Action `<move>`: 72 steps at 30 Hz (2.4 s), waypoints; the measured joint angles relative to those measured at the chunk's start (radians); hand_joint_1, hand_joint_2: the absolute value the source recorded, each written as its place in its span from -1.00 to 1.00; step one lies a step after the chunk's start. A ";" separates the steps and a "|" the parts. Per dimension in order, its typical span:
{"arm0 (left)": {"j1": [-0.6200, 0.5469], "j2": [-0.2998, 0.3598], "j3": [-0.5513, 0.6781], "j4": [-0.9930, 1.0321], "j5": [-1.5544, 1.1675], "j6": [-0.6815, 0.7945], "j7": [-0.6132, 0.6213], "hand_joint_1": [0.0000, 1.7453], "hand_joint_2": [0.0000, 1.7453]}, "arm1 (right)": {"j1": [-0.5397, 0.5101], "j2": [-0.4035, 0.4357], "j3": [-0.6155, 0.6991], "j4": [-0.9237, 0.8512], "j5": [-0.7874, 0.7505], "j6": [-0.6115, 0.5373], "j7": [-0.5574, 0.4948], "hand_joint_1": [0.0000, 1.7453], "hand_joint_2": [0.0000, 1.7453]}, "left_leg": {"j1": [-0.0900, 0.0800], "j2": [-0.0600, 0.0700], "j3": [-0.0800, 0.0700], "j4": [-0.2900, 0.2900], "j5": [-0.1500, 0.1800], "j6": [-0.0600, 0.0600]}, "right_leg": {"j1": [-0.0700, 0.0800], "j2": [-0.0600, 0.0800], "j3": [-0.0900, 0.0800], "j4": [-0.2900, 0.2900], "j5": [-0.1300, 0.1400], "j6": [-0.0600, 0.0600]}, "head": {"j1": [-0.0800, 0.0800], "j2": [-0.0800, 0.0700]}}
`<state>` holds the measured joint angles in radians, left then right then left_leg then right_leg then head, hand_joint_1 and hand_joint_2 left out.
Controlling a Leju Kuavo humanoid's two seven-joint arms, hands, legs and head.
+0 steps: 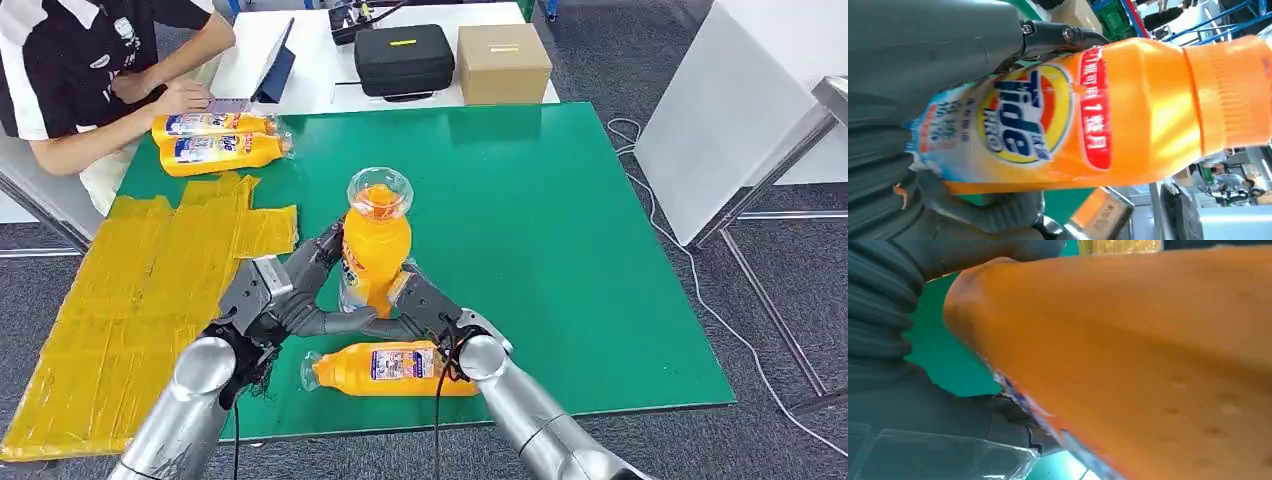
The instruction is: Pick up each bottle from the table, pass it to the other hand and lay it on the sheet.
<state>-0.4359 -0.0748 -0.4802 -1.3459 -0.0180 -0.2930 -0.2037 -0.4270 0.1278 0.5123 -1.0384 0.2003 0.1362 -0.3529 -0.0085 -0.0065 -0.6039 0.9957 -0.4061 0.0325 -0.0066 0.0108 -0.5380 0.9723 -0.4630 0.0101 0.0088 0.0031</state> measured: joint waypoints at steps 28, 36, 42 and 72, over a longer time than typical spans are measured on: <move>-0.043 -0.017 -0.014 0.080 0.028 0.056 0.018 -1.00 1.00 | -0.022 0.010 0.036 0.034 0.008 -0.077 0.012 1.00 1.00 | 0.000 0.000 0.000 0.000 0.000 0.000 | 0.000 0.000 0.000 0.000 0.000 0.000 | 0.000 0.000; -0.053 -0.022 -0.014 0.111 0.013 0.075 0.019 -1.00 1.00 | -0.018 0.009 0.036 0.033 0.029 -0.093 0.015 1.00 1.00 | 0.000 0.000 0.000 0.000 0.000 0.000 | 0.000 0.000 0.000 0.000 0.000 0.000 | 0.000 0.000; -0.055 -0.022 -0.014 0.119 0.013 0.075 0.018 -1.00 1.00 | -0.017 0.009 0.035 0.032 0.030 -0.094 0.018 1.00 1.00 | 0.000 0.000 0.000 0.000 0.000 0.000 | 0.000 0.000 0.000 0.000 0.000 0.000 | 0.000 0.000; -0.077 -0.060 -0.013 0.191 -0.094 0.196 0.025 -1.00 1.00 | -0.013 0.016 0.056 -0.008 0.164 -0.197 0.068 1.00 1.00 | 0.000 0.000 0.000 0.000 0.000 0.000 | 0.000 0.000 0.000 0.000 0.000 0.000 | 0.000 0.000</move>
<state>-0.5130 -0.1347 -0.4932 -1.1547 -0.1122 -0.0969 -0.1785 -0.4404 0.1438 0.5684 -1.0468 0.3640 -0.0607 -0.2846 -0.0084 -0.0067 -0.6042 0.9958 -0.4060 0.0323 -0.0066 0.0108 -0.5382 0.9724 -0.4629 0.0101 0.0088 0.0030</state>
